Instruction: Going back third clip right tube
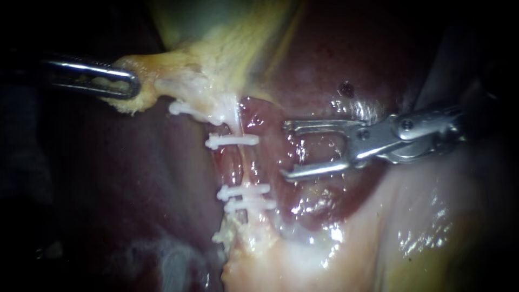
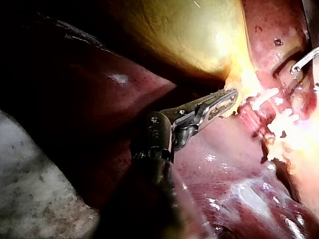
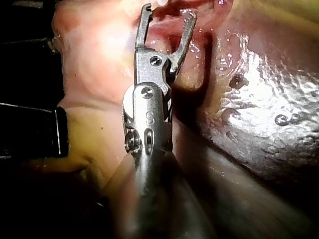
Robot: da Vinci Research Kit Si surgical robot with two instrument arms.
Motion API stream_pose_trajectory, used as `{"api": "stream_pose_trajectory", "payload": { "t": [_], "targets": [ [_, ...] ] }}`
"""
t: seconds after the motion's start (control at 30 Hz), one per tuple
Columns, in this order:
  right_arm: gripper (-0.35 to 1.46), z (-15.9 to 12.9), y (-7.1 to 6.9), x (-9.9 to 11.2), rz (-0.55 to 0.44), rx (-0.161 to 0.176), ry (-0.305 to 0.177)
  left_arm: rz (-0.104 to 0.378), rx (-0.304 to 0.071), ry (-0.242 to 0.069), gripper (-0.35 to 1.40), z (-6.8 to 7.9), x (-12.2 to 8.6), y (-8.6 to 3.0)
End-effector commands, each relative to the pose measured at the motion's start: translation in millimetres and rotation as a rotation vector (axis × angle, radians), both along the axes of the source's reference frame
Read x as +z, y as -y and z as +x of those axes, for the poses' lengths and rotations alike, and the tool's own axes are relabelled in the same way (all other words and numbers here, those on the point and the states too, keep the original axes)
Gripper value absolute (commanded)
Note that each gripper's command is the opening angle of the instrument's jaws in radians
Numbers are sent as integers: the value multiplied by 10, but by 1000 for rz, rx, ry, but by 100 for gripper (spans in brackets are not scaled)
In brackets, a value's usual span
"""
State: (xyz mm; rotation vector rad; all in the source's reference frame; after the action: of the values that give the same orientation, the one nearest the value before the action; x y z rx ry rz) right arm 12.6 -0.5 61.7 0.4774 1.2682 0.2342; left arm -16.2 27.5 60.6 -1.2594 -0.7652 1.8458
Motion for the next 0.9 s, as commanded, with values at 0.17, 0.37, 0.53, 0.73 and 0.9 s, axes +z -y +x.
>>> {"api": "stream_pose_trajectory", "payload": {
  "t": [0.17,0.37,0.53,0.73,0.9],
  "targets": [
    [50,-3,1,-1,0,-2,-1,-2,0,-1,-35,-3,7,-1],
    [50,-4,2,-2,0,-2,-2,-12,-5,-6,-35,-18,34,0],
    [50,-6,2,-3,0,-3,-2,-20,6,-10,-35,-33,57,9],
    [50,-6,2,-3,0,-3,-2,-18,28,-2,-35,-53,76,25],
    [50,-7,3,-3,0,-4,-3,-13,31,0,-35,-57,78,27]
  ]
}}
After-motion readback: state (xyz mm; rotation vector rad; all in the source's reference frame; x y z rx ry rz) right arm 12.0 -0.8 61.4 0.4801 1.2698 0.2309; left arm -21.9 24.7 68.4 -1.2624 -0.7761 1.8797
